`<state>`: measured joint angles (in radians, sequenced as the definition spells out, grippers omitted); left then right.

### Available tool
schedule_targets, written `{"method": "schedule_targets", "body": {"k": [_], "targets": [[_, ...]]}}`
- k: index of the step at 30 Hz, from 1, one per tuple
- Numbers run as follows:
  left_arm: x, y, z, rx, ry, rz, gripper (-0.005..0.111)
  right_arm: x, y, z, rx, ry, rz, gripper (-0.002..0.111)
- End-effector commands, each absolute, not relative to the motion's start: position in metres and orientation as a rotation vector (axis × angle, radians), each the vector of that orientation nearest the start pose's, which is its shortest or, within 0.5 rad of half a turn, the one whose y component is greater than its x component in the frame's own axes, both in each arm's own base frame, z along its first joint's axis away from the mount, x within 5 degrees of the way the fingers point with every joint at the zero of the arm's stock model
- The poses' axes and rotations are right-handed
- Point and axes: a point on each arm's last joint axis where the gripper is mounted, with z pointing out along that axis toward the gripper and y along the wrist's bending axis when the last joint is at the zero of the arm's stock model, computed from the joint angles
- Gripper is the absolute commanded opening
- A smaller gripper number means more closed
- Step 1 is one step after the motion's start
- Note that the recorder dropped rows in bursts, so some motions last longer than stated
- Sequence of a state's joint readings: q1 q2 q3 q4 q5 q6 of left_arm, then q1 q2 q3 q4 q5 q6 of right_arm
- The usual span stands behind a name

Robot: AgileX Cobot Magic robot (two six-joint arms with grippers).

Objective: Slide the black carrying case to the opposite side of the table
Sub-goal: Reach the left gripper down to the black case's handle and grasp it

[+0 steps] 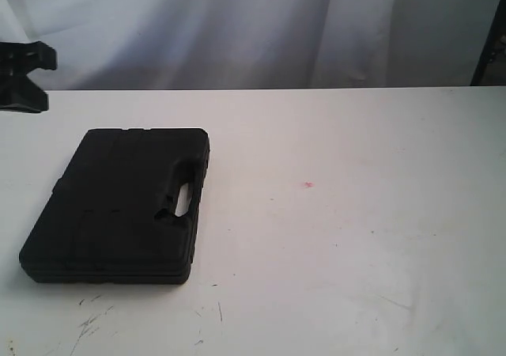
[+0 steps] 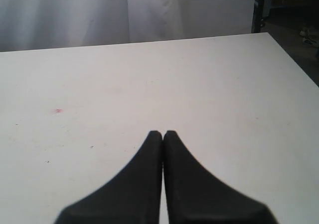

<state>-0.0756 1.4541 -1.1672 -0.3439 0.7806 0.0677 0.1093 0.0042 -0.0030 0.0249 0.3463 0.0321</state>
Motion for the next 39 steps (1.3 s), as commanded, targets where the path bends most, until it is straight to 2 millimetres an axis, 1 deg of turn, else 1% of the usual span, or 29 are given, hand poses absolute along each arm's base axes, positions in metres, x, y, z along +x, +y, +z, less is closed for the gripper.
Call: {"method": "schedule_targets", "body": {"k": [1,8,13,17,20,26,29,32,36,39], "targets": [[0.320,-0.074,0.302,0.065,2.597,-0.453,0.000,0.053,0.006,0.182,-0.044,1.830,0.122,0.000],[0.337,-0.115,0.280,0.144,2.719,-0.356,0.000,0.053,0.006,0.182,-0.044,1.830,0.122,0.000],[0.343,-0.145,0.269,0.207,2.753,-0.362,0.000,0.053,0.006,0.182,-0.044,1.830,0.122,0.000],[0.346,-0.162,0.261,0.230,2.768,-0.367,0.000,0.053,0.006,0.182,-0.044,1.830,0.122,0.000],[0.348,-0.169,0.251,0.228,2.775,-0.361,0.000,0.053,0.006,0.182,-0.044,1.830,0.122,0.000],[0.354,-0.173,0.229,0.218,2.834,-0.355,0.000,0.053,0.006,0.182,-0.044,1.830,0.122,0.000],[0.356,-0.174,0.221,0.217,2.852,-0.348,0.000,0.053,0.006,0.182,-0.044,1.830,0.122,0.000],[0.359,-0.175,0.215,0.211,2.867,-0.343,0.004,0.053,0.006,0.182,-0.044,1.830,0.122,0.000],[0.367,-0.179,0.205,0.223,2.926,-0.327,0.015,0.053,0.006,0.182,-0.044,1.830,0.122,0.000],[0.371,-0.185,0.204,0.201,2.956,-0.375,0.022,0.053,0.006,0.182,-0.044,1.830,0.122,0.000]]}}
